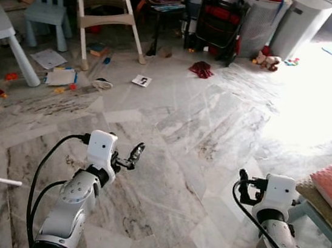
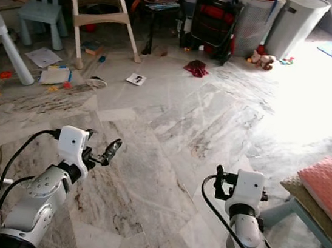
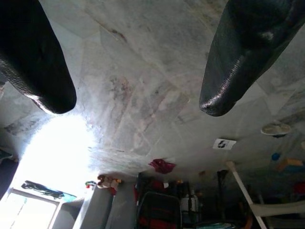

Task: Move the pillow to the sofa

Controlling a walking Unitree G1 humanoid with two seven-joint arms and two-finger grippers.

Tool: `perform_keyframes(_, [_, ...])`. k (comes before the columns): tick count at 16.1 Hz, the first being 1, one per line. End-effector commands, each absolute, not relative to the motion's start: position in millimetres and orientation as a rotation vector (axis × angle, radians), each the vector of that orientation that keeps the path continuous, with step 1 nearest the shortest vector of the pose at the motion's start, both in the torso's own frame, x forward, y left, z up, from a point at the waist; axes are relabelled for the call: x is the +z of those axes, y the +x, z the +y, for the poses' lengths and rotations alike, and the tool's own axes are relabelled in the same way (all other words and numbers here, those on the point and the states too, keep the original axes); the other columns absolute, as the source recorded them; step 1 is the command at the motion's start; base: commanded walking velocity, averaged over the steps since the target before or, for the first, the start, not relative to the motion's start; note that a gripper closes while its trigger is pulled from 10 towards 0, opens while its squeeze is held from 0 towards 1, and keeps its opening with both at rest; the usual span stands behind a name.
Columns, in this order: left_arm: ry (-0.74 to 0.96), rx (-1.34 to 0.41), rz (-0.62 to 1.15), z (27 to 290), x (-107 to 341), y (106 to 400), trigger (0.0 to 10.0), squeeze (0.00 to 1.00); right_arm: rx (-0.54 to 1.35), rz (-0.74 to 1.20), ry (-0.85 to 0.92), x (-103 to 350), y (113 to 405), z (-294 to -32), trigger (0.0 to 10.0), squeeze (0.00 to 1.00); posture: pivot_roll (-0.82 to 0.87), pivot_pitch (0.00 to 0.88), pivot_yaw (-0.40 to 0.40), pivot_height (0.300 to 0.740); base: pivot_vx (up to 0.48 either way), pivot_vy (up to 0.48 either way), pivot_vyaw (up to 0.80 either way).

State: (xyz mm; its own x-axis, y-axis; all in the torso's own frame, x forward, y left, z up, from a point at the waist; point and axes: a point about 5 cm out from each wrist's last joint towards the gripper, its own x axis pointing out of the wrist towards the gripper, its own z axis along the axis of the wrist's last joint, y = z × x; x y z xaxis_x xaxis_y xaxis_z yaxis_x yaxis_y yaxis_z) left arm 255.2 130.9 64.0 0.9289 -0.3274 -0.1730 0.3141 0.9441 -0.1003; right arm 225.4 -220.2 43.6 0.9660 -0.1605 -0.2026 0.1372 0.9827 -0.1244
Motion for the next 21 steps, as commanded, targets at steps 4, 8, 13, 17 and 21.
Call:
perform_keyframes(4, [-0.057,-0.351,0.186,127.1,64.8,257.8,10.0,0.0,-0.167,0.217,-0.104,43.4,226.6,-223.5,10.0,0.0,-0.01,0.0,0.011,0.74,0.0,0.0,-0.8])
perform_keyframes(8, [-0.054,-0.355,0.196,125.7,63.0,256.3,10.0,0.0,-0.166,0.217,-0.1,43.1,226.2,-223.1,10.0,0.0,-0.01,0.0,0.013,0.74,0.0,0.0,-0.8])
perform_keyframes(13, [-0.046,-0.388,0.204,121.3,61.9,255.9,10.0,0.0,-0.171,0.215,-0.097,42.4,226.7,-221.8,10.0,0.0,-0.01,0.0,0.027,0.74,0.1,0.0,-0.8])
perform_keyframes(17, [-0.044,-0.394,0.206,121.3,61.8,256.2,10.0,0.0,-0.174,0.217,-0.093,40.9,226.2,-221.2,10.0,0.0,-0.01,0.0,0.027,0.74,0.269,0.0,-0.8])
perform_keyframes(21, [-0.044,-0.395,0.21,119.8,61.0,255.1,10.0,0.0,-0.166,0.215,-0.097,41.1,227.6,-221.4,10.0,0.0,-0.01,0.0,0.018,0.74,0.271,0.0,-0.8])
